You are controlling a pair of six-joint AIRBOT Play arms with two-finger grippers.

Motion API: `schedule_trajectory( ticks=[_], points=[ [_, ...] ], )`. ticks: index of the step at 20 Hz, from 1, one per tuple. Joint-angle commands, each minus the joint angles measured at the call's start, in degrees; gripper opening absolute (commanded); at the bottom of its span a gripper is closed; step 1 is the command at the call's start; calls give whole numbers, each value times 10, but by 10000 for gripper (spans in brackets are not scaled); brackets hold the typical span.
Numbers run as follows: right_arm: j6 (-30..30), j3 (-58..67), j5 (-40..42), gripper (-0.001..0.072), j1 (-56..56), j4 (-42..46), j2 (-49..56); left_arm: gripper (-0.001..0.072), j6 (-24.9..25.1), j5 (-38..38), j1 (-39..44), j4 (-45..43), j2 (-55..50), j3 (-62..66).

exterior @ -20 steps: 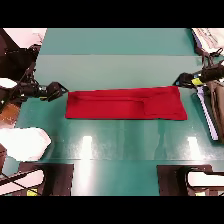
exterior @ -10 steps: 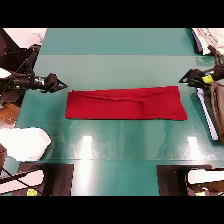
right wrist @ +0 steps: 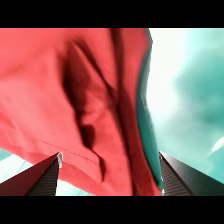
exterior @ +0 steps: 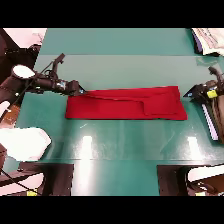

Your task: Fold the shirts.

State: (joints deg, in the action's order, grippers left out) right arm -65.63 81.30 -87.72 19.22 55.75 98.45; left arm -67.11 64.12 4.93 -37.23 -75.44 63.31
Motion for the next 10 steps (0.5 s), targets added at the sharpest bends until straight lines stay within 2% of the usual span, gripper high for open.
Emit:
schedule_trajectory(
  ticks=[1, 6, 8, 9, 10],
  points=[
    [59, -49, 30, 692, 7, -51, 26, 32, -2, -33, 43, 0, 0, 1],
    [79, -52, 52, 680, -9, -94, 50, 25, -19, -36, 45, 0, 0, 1],
    [83, -52, 48, 631, -31, -95, 54, 24, -20, -37, 48, -1, -1, 1],
    [89, -52, 40, 559, -45, -96, 54, 24, -26, -37, 52, -3, -2, 0],
    [95, -52, 32, 547, -56, -95, 53, 24, -35, -41, 60, -13, -2, 1]
  ],
)
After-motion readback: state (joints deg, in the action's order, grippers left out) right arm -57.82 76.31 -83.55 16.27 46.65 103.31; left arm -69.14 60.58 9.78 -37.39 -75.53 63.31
